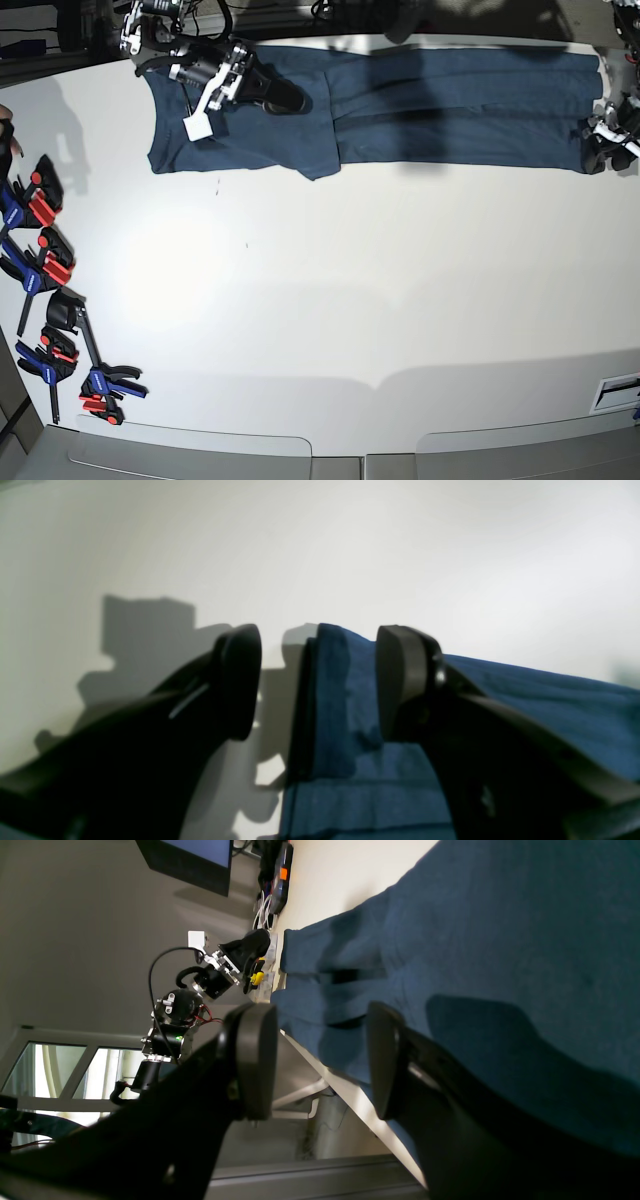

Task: Fold the T-shirt properly
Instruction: 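Hold the strip end with the right gripper while the left gripper grasps the other end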

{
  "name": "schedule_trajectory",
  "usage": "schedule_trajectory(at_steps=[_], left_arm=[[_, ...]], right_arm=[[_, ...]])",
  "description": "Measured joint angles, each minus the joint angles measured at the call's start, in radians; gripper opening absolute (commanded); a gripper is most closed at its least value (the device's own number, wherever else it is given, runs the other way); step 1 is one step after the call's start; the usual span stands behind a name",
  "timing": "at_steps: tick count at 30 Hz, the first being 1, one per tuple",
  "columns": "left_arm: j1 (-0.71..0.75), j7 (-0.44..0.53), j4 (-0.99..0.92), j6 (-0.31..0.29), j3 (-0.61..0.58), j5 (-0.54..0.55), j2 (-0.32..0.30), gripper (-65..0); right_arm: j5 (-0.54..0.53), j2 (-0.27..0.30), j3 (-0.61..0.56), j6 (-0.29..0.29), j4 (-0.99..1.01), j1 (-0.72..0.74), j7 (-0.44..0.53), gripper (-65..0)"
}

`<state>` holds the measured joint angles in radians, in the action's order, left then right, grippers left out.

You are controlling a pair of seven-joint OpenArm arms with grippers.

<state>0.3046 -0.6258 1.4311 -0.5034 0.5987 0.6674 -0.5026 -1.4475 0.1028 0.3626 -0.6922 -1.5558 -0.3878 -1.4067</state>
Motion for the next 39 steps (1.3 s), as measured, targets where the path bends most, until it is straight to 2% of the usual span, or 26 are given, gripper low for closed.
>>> schedule_trajectory(at_steps=[6,11,16,20,24,27,28,32,35,39], left_arm=[[0.008,-0.009,0.000,0.004,0.076,0.003,-0.002,-31.3],[0.076,-0.005,0.000,0.003,0.172,0.100,-0.002,-31.3],[0.132,-0.006,-0.008,-0.023,0.203,0.141,-0.002,-31.3],[0.124,-0.002,-0.108,-0.027,0.204,0.185,-0.002,-31.3],[0.124,-0.004,-0.245,-0.098,0.204,0.249,-0.002,-31.3],[0.125,-0.031,-0.330,-0.156,0.204,0.338,-0.003,-31.3],[0.124,-0.047,-0.352,-0.180,0.206,0.372,-0.003,-31.3],[0.124,-0.119,-0.386,-0.189,0.207,0.497,-0.003,-31.3],[0.121,-0.176,-0.386,-0.189,0.207,0.537,0.002,-31.3],[0.116,-0.194,-0.386,-0.190,0.208,0.549,0.030,-31.3]], right_arm=[[0.004,0.000,0.000,0.001,-0.134,0.005,-0.001,-37.8],[-0.005,0.000,0.000,0.000,-0.251,0.011,-0.003,-37.8],[-0.002,0.000,0.000,0.000,-0.257,0.068,-0.005,-37.9],[0.004,0.000,0.001,0.000,-0.257,0.117,-0.005,-37.9],[0.196,0.000,0.002,0.000,-0.257,0.161,-0.006,-37.9],[0.297,0.000,0.002,0.000,-0.257,0.175,0.043,-37.9],[0.314,0.000,0.002,0.000,-0.257,0.182,0.046,-37.9],[0.319,0.000,0.002,0.000,-0.257,0.188,0.063,-37.9],[0.322,0.000,0.002,0.000,-0.257,0.186,0.063,-37.9],[0.322,0.000,0.002,0.000,-0.257,0.186,0.065,-37.9]])
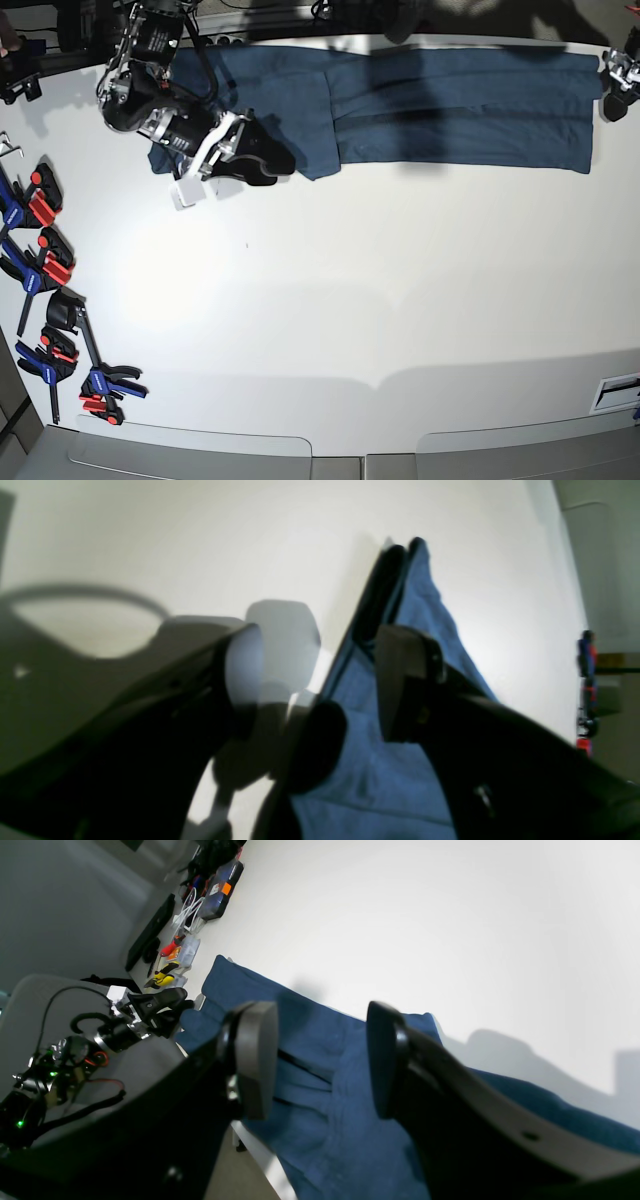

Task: Fold the T-shirt properly
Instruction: 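Hold the strip end with the right gripper while the left gripper grasps the other end, then fold the strip end with the left gripper toward the right gripper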

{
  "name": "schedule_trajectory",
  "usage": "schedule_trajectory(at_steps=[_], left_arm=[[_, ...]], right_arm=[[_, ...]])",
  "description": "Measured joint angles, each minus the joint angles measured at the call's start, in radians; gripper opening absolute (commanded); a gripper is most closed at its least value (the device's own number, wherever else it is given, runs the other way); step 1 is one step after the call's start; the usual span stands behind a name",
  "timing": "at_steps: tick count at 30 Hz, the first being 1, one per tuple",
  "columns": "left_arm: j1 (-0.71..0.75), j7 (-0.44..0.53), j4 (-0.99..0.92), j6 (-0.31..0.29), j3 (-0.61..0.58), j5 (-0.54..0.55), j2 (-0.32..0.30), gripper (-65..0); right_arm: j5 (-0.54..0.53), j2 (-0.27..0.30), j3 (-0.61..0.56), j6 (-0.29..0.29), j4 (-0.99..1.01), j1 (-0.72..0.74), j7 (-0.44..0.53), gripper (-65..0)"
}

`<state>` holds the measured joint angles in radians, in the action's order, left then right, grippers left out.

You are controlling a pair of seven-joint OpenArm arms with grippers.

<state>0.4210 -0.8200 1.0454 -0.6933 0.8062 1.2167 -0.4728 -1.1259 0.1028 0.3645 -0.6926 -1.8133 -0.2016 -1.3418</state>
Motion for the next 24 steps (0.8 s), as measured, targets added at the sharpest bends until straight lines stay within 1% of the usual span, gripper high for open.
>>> schedule_trajectory(at_steps=[4,6,14,20,22,24], left_arm=[[0.000,0.000,0.002,0.000,0.000,0.008,0.027,-31.5],[0.000,-0.002,0.002,-0.011,0.000,0.010,0.035,-31.5],[0.000,-0.071,0.082,-0.005,0.000,-0.006,0.046,-31.5],[0.000,-0.074,0.105,0.000,-0.002,-0.022,0.047,-31.5],[0.000,-0.063,0.108,0.000,-0.002,-0.045,0.050,-31.5],[0.000,-0.043,0.108,0.000,-0.002,-0.046,0.062,-31.5]], right_arm=[[0.000,0.000,0.000,0.000,0.000,0.000,0.012,-37.9],[0.000,0.000,0.000,0.000,0.000,0.000,0.014,-37.9],[0.000,0.000,0.000,0.000,0.000,0.000,0.014,-37.9],[0.000,0.000,0.000,0.000,0.000,0.000,0.014,-37.9],[0.000,0.000,0.000,0.000,0.000,0.000,0.016,-37.9],[0.000,0.000,0.000,0.000,0.000,0.000,0.018,-37.9]])
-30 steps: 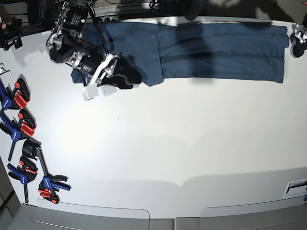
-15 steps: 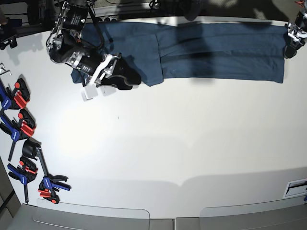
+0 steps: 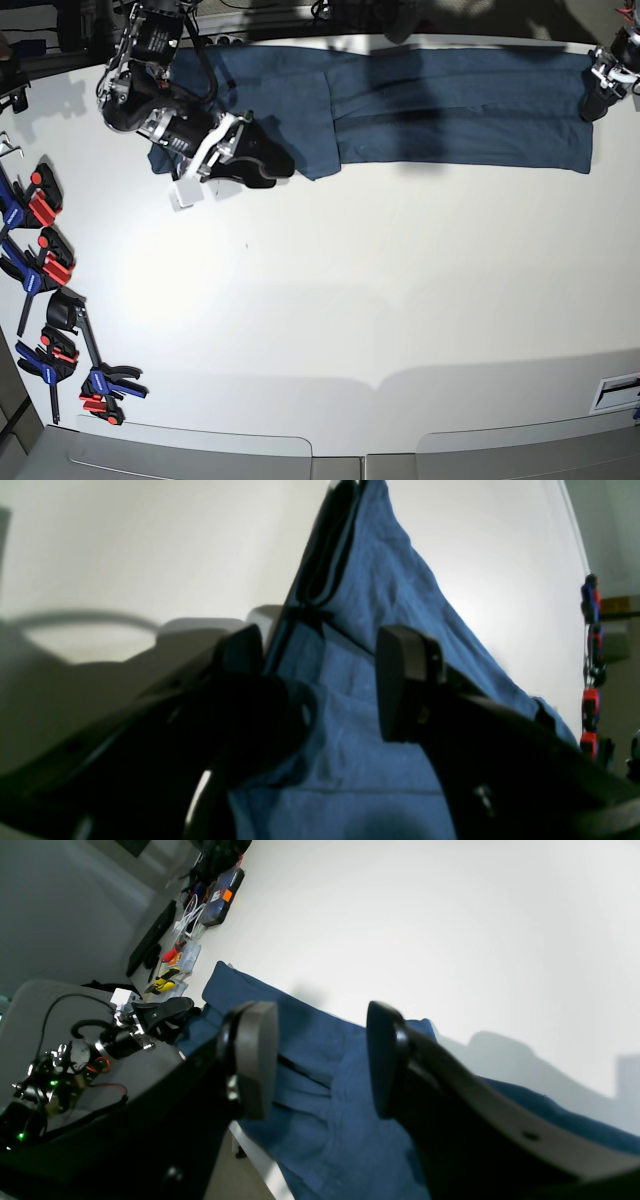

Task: Fold the T-shirt properly
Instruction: 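Fold the strip end with the left gripper toward the right gripper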

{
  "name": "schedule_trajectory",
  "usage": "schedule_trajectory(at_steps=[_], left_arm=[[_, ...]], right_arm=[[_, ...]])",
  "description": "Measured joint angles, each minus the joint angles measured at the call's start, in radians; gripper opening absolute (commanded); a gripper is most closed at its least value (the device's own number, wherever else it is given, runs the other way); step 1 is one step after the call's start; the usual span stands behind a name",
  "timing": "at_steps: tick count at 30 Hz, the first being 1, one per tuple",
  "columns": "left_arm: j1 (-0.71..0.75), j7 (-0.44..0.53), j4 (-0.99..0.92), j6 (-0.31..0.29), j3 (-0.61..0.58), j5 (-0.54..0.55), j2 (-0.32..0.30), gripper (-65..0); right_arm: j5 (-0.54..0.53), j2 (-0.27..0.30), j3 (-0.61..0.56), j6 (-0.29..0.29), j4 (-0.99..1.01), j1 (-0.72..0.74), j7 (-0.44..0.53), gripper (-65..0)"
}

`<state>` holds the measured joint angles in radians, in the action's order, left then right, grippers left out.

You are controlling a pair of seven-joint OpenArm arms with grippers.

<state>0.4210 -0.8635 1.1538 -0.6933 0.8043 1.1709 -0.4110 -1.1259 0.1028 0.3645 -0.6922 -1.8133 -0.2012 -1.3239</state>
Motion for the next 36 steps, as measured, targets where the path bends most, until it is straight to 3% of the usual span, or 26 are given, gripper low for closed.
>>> schedule_trajectory(at_steps=[8,15,22,26,29,33,36], left_arm=[[-0.031,0.002,0.000,-0.010,-0.004,-0.053,0.018,-31.5],[-0.047,0.019,0.001,-0.011,-0.097,-0.053,0.017,-35.4],[-0.047,0.043,0.003,-0.014,-0.122,-0.054,0.018,-47.0],[-0.047,0.079,0.003,-0.006,-0.122,-0.073,0.018,-64.4],[-0.047,0.091,0.003,-0.006,-0.122,-0.065,0.018,-65.0],[-0.044,0.097,0.002,0.001,-0.122,0.027,0.018,-65.0],[-0.042,0.006,0.036,0.010,-0.122,0.095,0.021,-65.0]], right_arm=[[0.000,0.000,0.000,0.000,0.000,0.007,0.000,-37.9],[0.000,0.000,0.000,0.000,0.000,0.007,0.000,-37.9],[0.000,0.000,0.000,0.000,0.000,0.007,0.000,-37.9],[0.010,0.000,0.000,0.000,0.000,0.007,0.000,-37.9],[0.087,0.000,0.000,0.000,0.000,0.007,0.021,-37.9],[0.237,0.000,0.000,0.000,0.000,0.008,0.101,-37.9],[0.364,0.000,0.000,0.000,0.000,0.007,0.139,-37.9]])
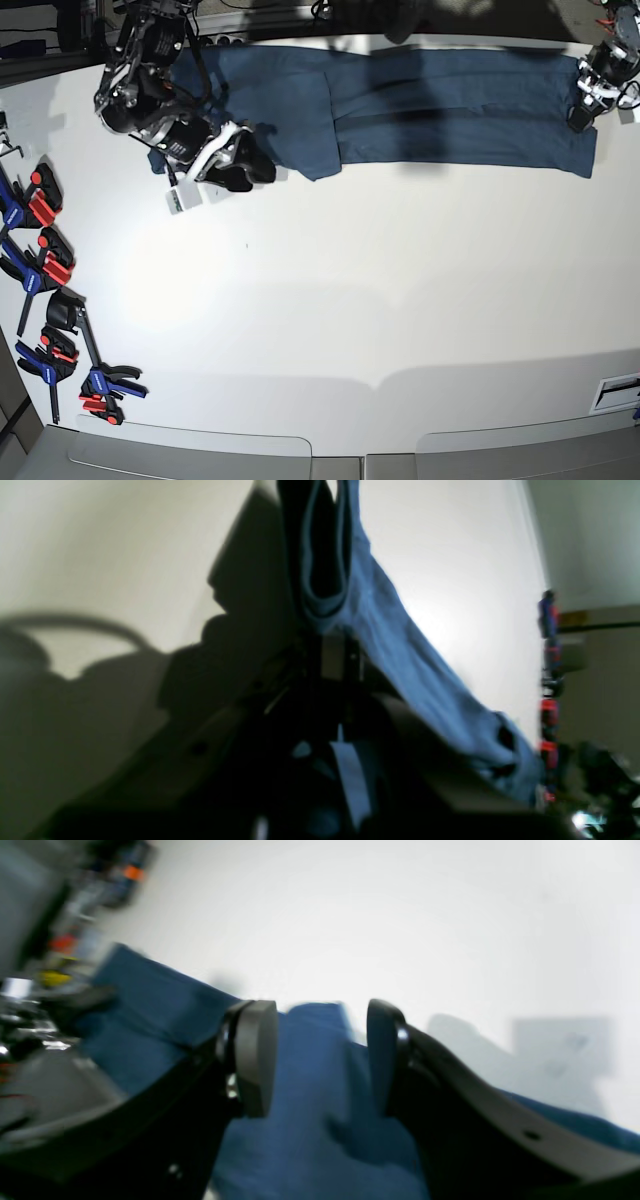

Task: Fold the T-shirt properly
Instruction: 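Fold the strip end with the left gripper toward the right gripper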

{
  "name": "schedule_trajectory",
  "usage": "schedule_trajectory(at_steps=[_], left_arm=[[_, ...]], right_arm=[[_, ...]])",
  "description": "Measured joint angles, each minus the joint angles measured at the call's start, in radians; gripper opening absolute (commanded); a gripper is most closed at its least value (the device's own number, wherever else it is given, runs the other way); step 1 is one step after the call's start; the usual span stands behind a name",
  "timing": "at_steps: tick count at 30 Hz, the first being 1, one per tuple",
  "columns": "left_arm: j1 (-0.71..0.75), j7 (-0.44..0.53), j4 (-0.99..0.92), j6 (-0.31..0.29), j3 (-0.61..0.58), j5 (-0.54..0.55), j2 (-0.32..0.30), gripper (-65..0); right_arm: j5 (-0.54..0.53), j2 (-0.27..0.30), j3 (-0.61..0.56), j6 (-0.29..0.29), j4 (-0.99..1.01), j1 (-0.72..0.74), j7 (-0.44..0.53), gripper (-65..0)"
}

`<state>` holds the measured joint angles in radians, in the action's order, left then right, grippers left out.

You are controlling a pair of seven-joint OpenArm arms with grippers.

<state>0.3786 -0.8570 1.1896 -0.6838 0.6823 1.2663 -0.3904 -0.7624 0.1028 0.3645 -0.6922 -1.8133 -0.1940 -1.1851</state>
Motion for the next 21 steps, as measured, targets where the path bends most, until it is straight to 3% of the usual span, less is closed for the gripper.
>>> schedule_trajectory(at_steps=[2,6,12,16,21], left_arm=[[0.001,-0.069,0.048,-0.002,-0.001,0.056,0.003,-65.0],[0.004,-0.160,0.188,-0.002,-0.001,0.130,0.030,-65.0],[0.053,-0.286,0.413,-0.004,-0.003,0.188,0.143,-65.0],[0.079,-0.290,0.506,-0.005,-0.067,0.189,0.183,-65.0],[0.078,-0.279,0.521,-0.005,-0.262,0.189,0.206,-65.0]], right_arm=[[0.081,0.000,0.000,0.000,0.000,0.000,0.036,-37.9],[0.246,0.000,0.000,0.096,0.000,0.000,0.093,-37.9],[0.429,0.000,0.000,0.212,0.000,0.000,0.143,-37.9],[0.487,0.000,0.000,0.255,0.000,0.000,0.169,-37.9],[0.486,0.000,0.000,0.256,0.000,0.000,0.169,-37.9]])
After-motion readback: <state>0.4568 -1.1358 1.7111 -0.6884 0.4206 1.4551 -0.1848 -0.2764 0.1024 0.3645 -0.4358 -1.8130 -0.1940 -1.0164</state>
